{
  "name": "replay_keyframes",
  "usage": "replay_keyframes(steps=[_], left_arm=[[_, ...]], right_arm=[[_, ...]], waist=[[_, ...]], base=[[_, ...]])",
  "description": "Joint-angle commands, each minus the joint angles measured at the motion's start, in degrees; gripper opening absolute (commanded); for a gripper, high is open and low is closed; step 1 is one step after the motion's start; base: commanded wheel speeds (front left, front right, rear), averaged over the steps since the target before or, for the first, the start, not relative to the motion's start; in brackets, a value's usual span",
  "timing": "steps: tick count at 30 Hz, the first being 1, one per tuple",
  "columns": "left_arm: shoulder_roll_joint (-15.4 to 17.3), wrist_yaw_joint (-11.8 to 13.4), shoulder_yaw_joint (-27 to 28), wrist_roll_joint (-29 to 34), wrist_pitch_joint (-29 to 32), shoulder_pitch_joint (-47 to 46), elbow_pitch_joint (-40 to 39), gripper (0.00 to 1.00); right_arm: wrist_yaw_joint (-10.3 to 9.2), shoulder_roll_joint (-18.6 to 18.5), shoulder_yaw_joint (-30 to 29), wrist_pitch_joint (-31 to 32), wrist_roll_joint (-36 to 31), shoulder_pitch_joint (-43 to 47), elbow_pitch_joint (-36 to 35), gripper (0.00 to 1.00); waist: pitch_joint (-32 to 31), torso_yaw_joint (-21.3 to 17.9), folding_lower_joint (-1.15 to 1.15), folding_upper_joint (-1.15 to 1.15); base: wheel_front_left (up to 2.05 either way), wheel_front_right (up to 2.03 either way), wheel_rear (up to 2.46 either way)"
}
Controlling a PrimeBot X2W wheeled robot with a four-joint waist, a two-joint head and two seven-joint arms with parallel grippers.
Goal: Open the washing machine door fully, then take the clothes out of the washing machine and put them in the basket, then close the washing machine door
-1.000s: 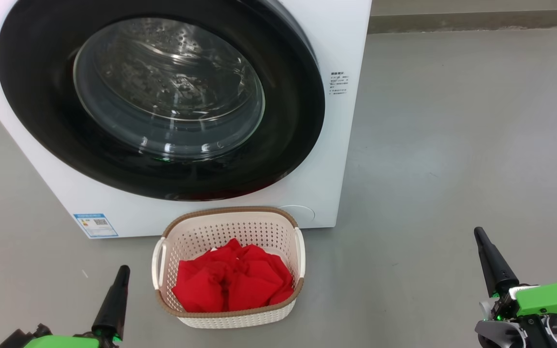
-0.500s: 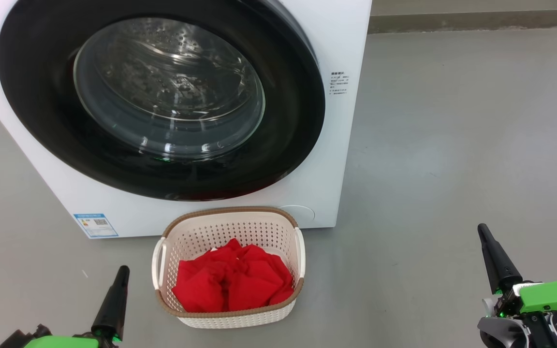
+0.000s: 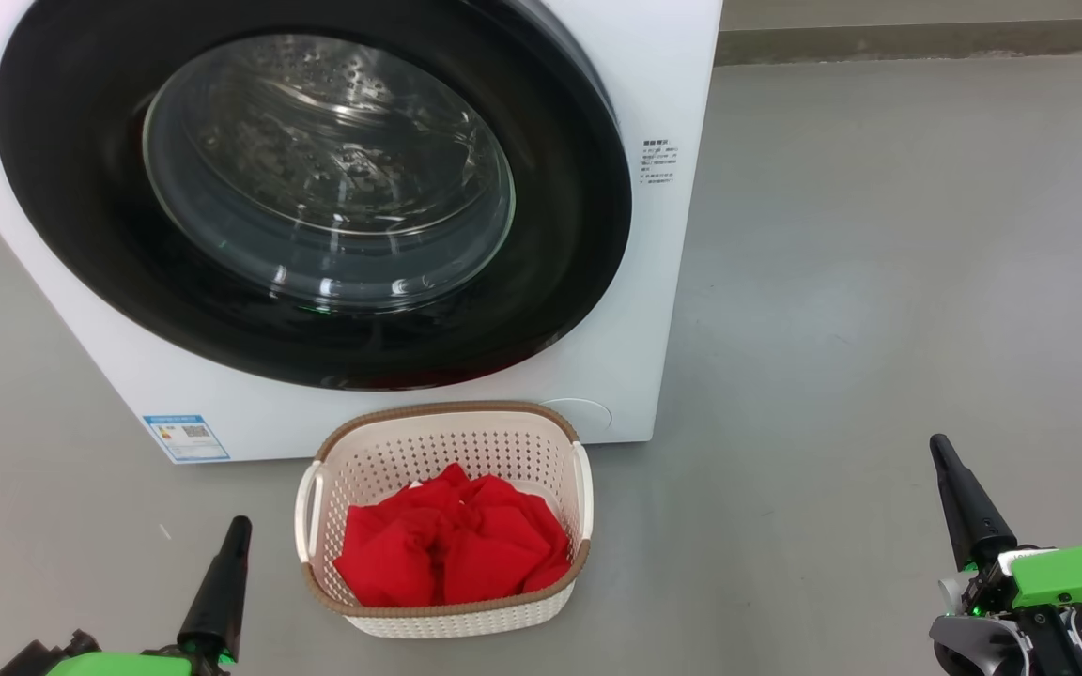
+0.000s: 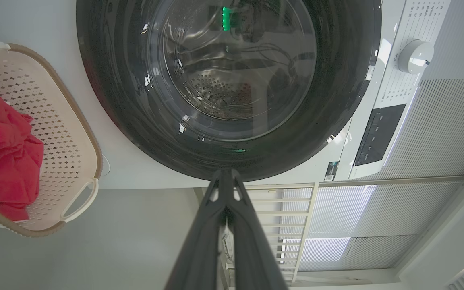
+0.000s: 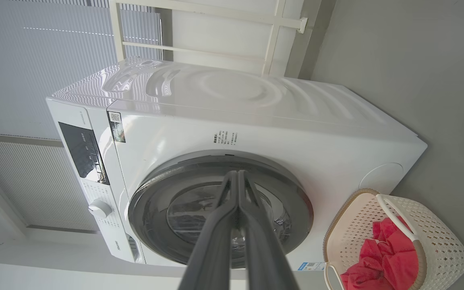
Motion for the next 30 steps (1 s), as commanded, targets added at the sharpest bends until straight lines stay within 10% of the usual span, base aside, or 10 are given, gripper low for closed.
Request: replay_keyframes(steps=[1,30], left_arm=[[0.6,-0.4,2.0,-0.3,0.2,-2.3,-1.2,0.00],[0.6,-0.4,2.0,-0.3,0.2,-2.3,-1.2,0.00]], right_arm=[[-0.04,-0.5,1.1,0.4,-0.1,-2.3,-1.4,0.00],[-0.04,-0.3,0.7,0.7,-0.4,-2.4,-1.4,0.00]], waist=[[0.0,0.0,0.00,0.00],[0.0,0.0,0.00,0.00]], base=[[0.00,0.00,0.00],[0.00,0.00,0.00]])
